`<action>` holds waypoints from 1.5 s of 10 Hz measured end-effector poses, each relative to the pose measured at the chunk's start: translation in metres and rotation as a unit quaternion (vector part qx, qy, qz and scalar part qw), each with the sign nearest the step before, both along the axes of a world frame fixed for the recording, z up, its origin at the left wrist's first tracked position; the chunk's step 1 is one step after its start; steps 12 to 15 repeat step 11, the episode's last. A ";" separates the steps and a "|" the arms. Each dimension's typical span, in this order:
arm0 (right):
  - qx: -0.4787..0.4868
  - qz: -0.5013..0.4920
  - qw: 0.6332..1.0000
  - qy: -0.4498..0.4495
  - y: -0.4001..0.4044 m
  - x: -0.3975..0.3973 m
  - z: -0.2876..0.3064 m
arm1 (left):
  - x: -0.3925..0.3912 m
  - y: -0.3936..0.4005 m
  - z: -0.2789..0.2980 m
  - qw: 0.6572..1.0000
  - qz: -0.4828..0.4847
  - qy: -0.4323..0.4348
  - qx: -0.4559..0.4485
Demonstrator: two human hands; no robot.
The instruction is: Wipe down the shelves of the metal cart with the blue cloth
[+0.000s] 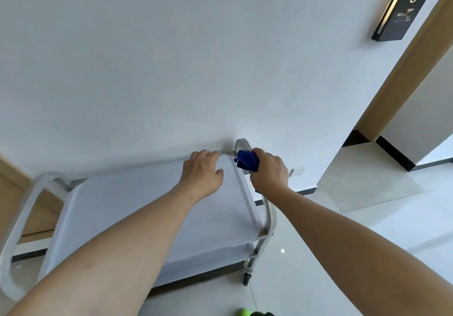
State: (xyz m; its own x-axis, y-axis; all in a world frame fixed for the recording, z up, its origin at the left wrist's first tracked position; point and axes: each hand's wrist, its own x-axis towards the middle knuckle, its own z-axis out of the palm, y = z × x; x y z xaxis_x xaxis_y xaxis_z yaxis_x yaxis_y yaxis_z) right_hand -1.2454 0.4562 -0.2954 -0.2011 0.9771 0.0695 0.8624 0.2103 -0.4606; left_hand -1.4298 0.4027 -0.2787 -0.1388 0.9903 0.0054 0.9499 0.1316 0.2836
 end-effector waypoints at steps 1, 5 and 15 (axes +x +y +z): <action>0.008 -0.013 1.000 -0.001 0.038 0.003 -0.011 | 0.004 0.032 -0.013 1.000 0.015 -0.008 -0.010; -0.118 0.090 0.976 -0.158 0.065 -0.005 -0.122 | 0.037 0.076 -0.087 0.994 0.031 0.002 -0.102; -0.116 0.109 0.979 -0.124 0.055 0.000 -0.042 | 0.046 0.059 -0.016 0.999 0.022 0.015 -0.018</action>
